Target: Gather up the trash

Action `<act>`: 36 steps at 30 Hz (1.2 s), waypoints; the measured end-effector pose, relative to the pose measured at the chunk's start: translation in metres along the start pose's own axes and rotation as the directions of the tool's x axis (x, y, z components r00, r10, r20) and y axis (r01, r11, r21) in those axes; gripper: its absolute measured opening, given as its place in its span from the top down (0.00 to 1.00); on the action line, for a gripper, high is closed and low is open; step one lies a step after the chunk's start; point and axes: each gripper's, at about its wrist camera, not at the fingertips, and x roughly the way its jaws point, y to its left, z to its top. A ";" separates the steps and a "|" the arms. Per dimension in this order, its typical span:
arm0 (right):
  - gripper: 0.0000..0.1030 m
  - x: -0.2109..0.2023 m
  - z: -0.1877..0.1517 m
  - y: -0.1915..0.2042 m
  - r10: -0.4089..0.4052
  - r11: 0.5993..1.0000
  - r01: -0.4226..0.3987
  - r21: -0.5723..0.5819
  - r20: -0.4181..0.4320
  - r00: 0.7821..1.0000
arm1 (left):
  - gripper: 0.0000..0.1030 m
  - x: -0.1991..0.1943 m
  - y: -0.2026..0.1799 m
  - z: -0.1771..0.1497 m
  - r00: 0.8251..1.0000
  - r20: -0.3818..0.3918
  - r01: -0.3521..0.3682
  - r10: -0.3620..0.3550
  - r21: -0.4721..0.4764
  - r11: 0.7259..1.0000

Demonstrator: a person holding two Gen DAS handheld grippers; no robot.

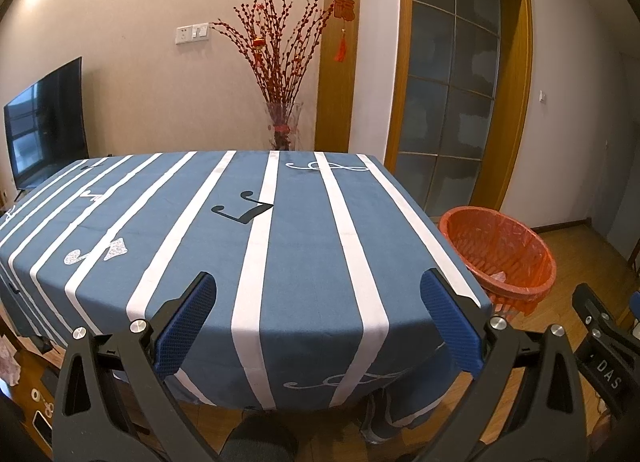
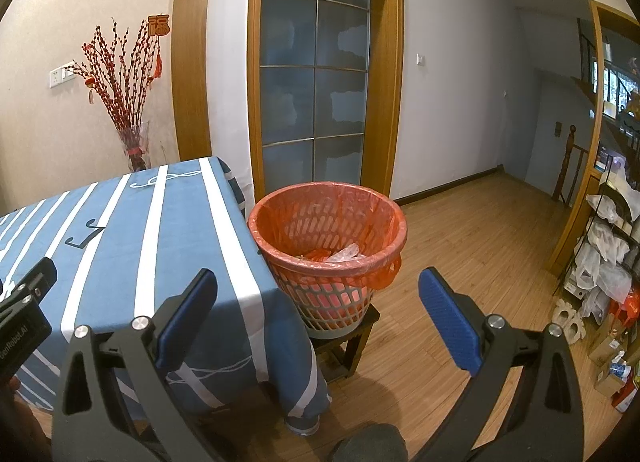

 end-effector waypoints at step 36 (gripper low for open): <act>0.04 0.003 -0.003 -0.003 0.001 1.000 -0.001 0.006 -0.005 1.000 | 0.03 0.003 0.000 -0.002 1.000 -0.009 -0.007 0.007 0.010 1.000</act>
